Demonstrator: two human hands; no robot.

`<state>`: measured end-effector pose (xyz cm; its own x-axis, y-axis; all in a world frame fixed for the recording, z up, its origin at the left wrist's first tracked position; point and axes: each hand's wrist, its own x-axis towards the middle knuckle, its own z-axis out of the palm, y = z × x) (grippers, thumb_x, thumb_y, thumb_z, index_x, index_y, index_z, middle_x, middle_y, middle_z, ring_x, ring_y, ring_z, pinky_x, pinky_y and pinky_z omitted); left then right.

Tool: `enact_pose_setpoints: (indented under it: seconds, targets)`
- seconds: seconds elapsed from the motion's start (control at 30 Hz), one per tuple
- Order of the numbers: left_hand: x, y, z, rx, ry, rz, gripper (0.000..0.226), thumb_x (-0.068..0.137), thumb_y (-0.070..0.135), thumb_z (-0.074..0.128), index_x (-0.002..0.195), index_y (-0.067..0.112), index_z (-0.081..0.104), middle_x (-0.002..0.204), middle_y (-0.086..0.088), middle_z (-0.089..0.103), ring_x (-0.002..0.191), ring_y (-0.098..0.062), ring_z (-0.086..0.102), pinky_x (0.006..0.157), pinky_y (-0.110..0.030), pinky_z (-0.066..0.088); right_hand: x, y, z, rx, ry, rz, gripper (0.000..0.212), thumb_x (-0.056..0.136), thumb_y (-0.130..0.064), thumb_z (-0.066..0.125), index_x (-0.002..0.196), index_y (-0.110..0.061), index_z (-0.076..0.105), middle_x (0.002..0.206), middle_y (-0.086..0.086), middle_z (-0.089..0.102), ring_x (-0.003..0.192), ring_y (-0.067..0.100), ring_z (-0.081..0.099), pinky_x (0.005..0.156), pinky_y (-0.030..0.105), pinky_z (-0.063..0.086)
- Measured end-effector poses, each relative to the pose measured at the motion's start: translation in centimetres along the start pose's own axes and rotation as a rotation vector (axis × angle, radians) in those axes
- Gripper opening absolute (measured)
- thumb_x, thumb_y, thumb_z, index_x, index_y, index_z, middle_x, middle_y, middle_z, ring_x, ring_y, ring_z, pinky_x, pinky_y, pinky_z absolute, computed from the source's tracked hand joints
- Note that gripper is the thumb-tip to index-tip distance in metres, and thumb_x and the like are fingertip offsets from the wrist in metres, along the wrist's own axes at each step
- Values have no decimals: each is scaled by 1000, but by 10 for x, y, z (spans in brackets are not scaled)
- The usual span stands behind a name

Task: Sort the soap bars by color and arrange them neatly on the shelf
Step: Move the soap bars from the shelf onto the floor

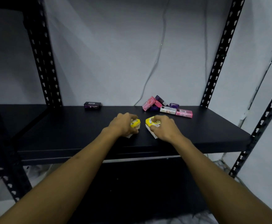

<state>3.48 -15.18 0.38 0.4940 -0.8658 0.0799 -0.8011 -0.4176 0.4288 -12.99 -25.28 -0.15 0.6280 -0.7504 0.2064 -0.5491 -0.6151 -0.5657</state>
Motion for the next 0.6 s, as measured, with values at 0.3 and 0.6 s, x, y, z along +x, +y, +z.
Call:
enact_pose_setpoints:
  seconds: [0.3, 0.6]
  targets:
    - [-20, -1, 2, -24, 12, -75, 81, 68, 42, 88, 141, 41, 52, 141, -9, 47, 126, -29, 49, 105, -45, 46, -13, -1, 8, -54, 38, -28, 39, 86, -23, 69, 122, -20, 55, 122, 14, 60, 115, 33, 47, 88, 41, 47]
    - [-57, 10, 8, -30, 85, -82, 73, 75, 39, 84, 141, 40, 52, 134, -9, 54, 117, -30, 55, 88, -41, 50, -29, -5, 2, 10, 65, 17, 43, 82, -10, 75, 122, -17, 60, 125, 16, 54, 112, 32, 51, 90, 36, 48]
